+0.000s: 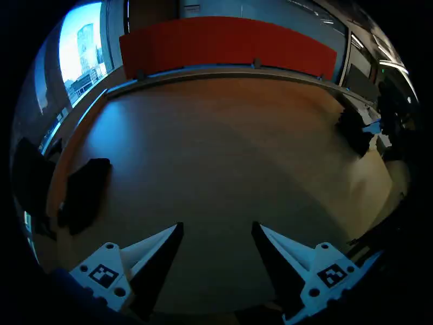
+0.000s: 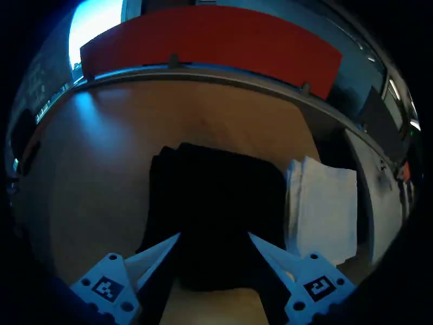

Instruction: Fold towel

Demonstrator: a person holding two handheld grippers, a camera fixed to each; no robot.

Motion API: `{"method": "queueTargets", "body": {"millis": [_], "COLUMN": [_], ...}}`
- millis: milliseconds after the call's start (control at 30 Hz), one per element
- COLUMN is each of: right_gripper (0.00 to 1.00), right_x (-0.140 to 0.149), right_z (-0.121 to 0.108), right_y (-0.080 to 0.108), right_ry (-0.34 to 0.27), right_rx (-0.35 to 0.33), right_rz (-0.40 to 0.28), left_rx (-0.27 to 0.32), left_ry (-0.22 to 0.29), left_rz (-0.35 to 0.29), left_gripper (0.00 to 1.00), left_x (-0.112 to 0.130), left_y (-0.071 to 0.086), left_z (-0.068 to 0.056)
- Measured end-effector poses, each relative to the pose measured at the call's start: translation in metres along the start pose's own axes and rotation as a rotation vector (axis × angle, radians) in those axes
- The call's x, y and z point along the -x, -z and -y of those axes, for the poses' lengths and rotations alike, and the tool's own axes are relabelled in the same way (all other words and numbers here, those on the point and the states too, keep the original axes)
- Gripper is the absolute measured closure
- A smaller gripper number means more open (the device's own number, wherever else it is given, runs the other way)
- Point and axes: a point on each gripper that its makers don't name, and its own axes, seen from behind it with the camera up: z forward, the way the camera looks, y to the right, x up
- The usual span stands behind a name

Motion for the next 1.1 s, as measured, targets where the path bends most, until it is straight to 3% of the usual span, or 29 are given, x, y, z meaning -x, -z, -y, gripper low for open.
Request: {"method": "queueTargets", "body": {"millis": [533,1100], "right_gripper": [0.25,0.25], "right_x": [-0.026,-0.078], "right_z": [0.006,0.007], "right_y": [0.023,0.071], "right_ry": [-0.026,-0.128], "right_rx": [0.001,0.072], "right_rz": [-0.08,-0.335], "left_rx": [0.002,-0.003], "left_ry": [0.006,0.032], "left_rz": [-0.027,-0.078], "left_gripper": [0.07,0.07], "left_x": [-0.011,-0.033], "left_y": [-0.003,-0.005], "left_z": [0.002,0.012]}}
